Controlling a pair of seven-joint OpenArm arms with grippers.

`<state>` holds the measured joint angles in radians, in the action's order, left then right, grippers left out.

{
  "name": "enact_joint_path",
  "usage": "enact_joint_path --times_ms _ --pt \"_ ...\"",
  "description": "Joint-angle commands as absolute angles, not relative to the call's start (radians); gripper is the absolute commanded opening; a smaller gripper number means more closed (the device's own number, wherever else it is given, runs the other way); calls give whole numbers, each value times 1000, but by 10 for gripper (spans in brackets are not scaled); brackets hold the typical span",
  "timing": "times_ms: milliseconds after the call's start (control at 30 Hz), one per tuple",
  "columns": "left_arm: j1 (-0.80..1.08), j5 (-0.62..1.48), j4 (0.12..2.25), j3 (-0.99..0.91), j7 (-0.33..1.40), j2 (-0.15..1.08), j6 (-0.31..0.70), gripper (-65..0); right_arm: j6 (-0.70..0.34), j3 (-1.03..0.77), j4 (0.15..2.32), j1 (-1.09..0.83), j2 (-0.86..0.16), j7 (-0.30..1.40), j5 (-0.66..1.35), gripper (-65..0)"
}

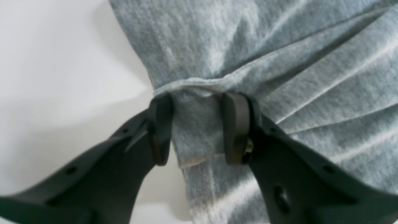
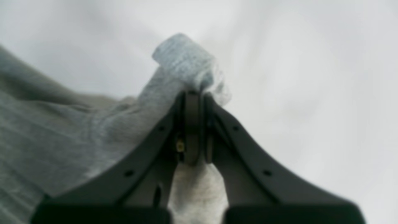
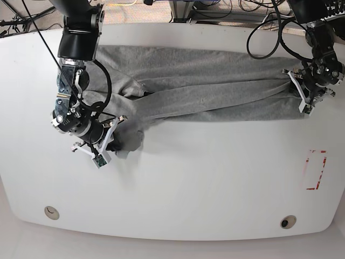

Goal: Fold the T-shirt properly
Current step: 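Pull the bunched fabric with the right gripper to straighten the fold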

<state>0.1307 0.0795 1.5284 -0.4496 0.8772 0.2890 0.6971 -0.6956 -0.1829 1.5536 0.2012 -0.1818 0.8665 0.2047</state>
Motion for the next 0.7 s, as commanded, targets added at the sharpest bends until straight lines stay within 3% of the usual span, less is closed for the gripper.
enact_joint_path --times_ms 0,333,667 --pt "133 50 1529 -450 911 300 698 -408 -698 -186 1652 182 -191 898 246 -650" --pt "145 50 1529 -450 911 315 698 -408 -698 -186 1899 -21 -191 998 323 -650" --pt "153 50 1527 -450 911 335 698 -408 -698 -271 1991 -200 -196 1015 484 -650"
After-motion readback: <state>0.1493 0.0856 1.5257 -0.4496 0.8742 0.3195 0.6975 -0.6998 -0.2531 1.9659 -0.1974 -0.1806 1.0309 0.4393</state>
